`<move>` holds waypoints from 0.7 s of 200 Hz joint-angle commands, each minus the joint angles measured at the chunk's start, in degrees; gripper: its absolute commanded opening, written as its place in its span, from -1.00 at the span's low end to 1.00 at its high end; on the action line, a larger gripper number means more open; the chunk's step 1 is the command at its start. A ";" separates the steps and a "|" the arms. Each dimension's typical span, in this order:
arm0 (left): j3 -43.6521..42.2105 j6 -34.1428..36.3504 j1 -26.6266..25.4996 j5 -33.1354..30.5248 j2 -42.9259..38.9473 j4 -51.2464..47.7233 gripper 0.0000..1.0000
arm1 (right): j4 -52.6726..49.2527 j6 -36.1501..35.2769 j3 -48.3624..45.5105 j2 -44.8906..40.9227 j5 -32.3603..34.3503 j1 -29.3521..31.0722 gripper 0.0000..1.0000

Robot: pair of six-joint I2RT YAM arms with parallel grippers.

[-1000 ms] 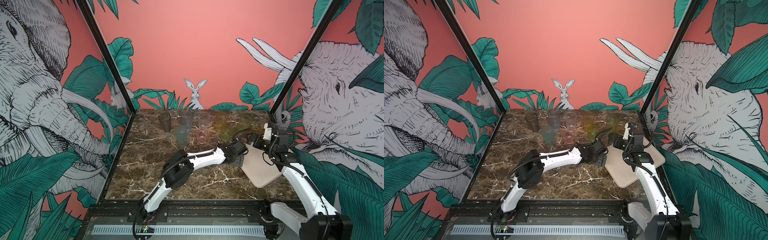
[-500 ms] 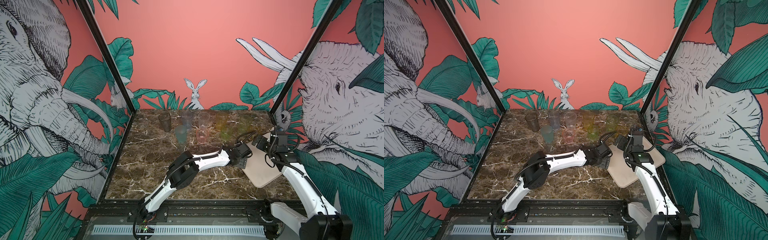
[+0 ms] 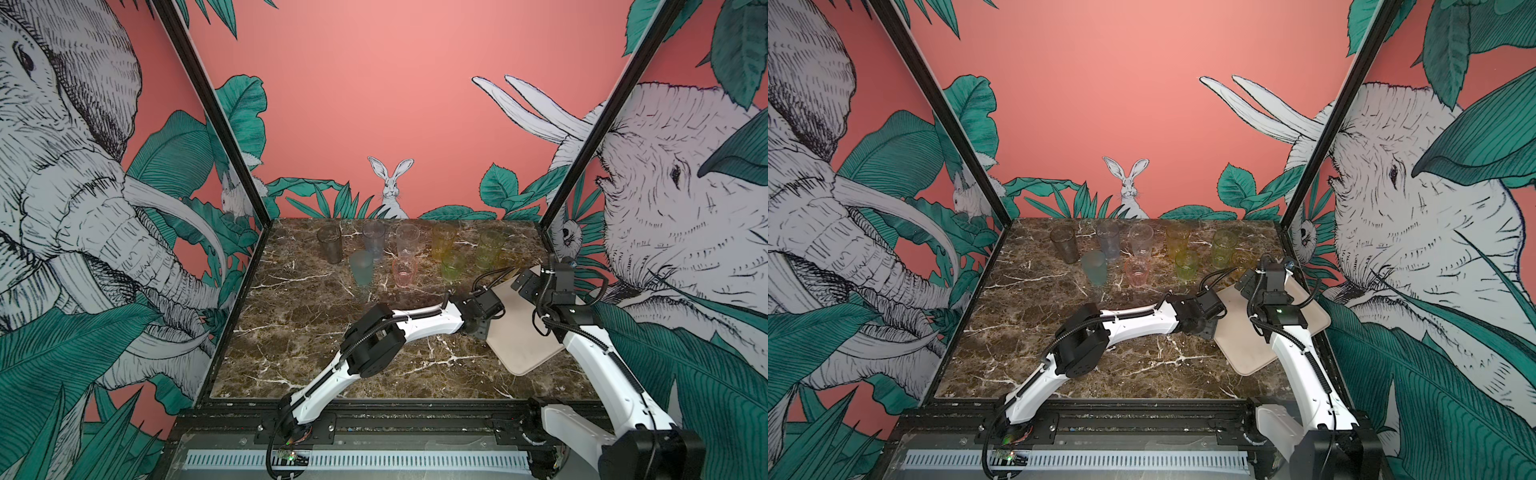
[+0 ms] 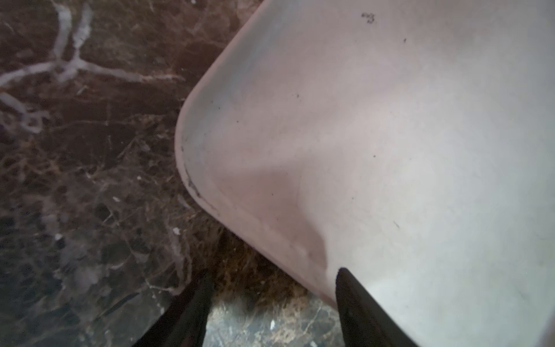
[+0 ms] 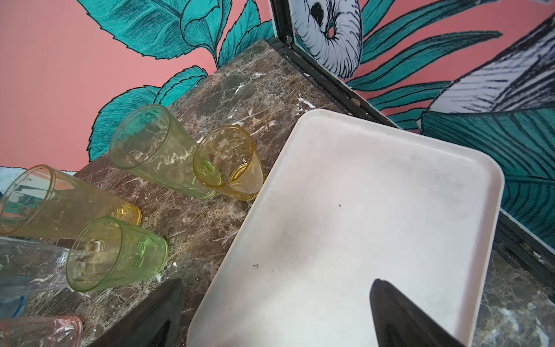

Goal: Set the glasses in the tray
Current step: 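Reach the left gripper across to the nearest corner of the white tray, then close the left gripper on the white tray's corner rim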

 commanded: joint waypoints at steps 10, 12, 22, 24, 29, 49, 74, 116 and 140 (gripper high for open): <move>2.43 -0.53 -0.31 -0.62 0.33 -2.44 0.30 | 1.16 1.00 0.22 -0.40 0.99 -0.02 0.98; 2.51 -0.56 -0.32 -0.51 0.36 -2.47 0.29 | 1.22 0.92 0.21 -0.40 0.88 -0.02 0.98; 2.73 -0.53 -0.28 -0.48 0.64 -2.86 0.27 | 1.63 0.21 0.05 -0.40 0.26 -0.04 0.98; 2.80 -0.54 -0.29 -0.52 0.63 -2.88 0.27 | 1.67 0.18 -0.03 -0.40 0.23 -0.03 0.98; 2.85 -0.51 -0.29 -0.43 0.77 -3.13 0.25 | 1.85 0.20 -0.09 -0.40 0.30 -0.02 0.98; 2.91 -0.84 -0.27 -0.22 0.86 -3.40 0.21 | 1.94 0.17 -0.14 -0.40 0.29 -0.02 0.98; 2.75 -1.11 -0.16 0.16 1.00 -3.46 0.17 | 2.24 0.12 -0.31 -0.40 0.06 -0.02 0.98; 1.75 -1.75 0.49 0.56 0.80 -3.58 0.05 | 3.14 -0.21 -0.75 -0.31 -0.65 -0.03 0.98; -0.55 -2.39 1.03 0.59 -0.37 -2.43 0.02 | 3.37 -0.27 -0.90 0.02 -0.74 -0.09 0.98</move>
